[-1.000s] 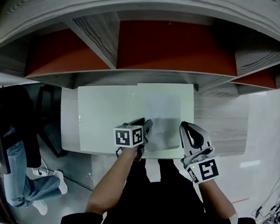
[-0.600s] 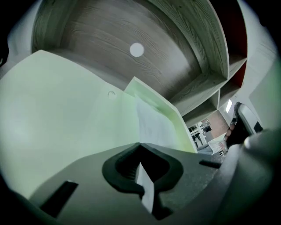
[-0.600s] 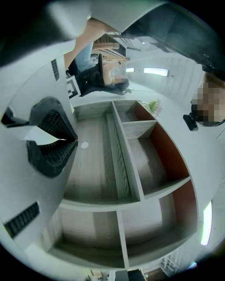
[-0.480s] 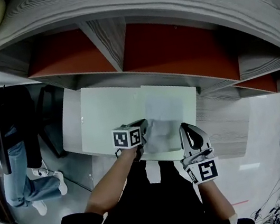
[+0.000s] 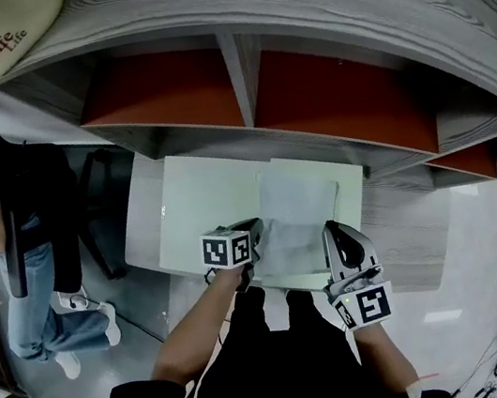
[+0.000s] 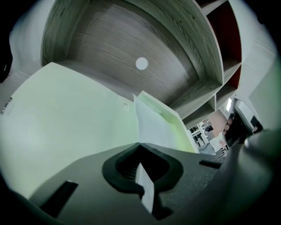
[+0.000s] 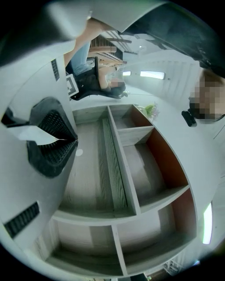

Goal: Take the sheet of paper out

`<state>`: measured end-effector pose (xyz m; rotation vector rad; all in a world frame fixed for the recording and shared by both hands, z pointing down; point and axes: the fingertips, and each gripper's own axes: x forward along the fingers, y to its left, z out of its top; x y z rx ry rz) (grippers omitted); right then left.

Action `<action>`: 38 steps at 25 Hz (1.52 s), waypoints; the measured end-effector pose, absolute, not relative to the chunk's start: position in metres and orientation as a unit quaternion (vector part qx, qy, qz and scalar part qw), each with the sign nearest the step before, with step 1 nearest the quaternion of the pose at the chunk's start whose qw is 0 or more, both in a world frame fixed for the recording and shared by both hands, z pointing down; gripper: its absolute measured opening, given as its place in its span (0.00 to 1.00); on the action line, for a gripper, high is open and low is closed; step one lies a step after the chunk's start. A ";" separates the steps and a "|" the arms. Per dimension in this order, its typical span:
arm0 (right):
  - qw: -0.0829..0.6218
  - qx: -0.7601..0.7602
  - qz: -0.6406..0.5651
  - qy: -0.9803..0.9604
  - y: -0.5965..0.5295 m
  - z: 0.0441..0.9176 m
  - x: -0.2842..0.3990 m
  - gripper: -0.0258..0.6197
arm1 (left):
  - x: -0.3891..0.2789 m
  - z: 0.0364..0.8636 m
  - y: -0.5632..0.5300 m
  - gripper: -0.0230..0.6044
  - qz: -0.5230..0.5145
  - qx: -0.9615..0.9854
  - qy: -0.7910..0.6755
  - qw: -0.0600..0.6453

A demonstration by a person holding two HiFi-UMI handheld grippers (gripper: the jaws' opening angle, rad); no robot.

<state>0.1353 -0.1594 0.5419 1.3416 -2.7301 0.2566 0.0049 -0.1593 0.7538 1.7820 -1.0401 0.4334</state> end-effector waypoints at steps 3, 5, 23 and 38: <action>0.046 0.430 0.078 -0.898 -0.160 0.540 0.125 0.08 | -0.013 0.749 -0.160 0.05 0.176 0.732 -0.444 0.486; 0.048 0.425 0.074 -0.901 -0.160 0.538 0.118 0.08 | -0.024 0.744 -0.161 0.05 0.171 0.733 -0.452 0.478; 0.060 0.366 -0.002 -0.929 -0.142 0.513 0.043 0.08 | -0.120 0.660 -0.138 0.05 0.135 0.741 -0.528 0.393; 0.031 0.327 -0.048 -0.943 -0.145 0.476 -0.012 0.08 | -0.166 0.555 -0.113 0.05 0.114 0.752 -0.600 0.248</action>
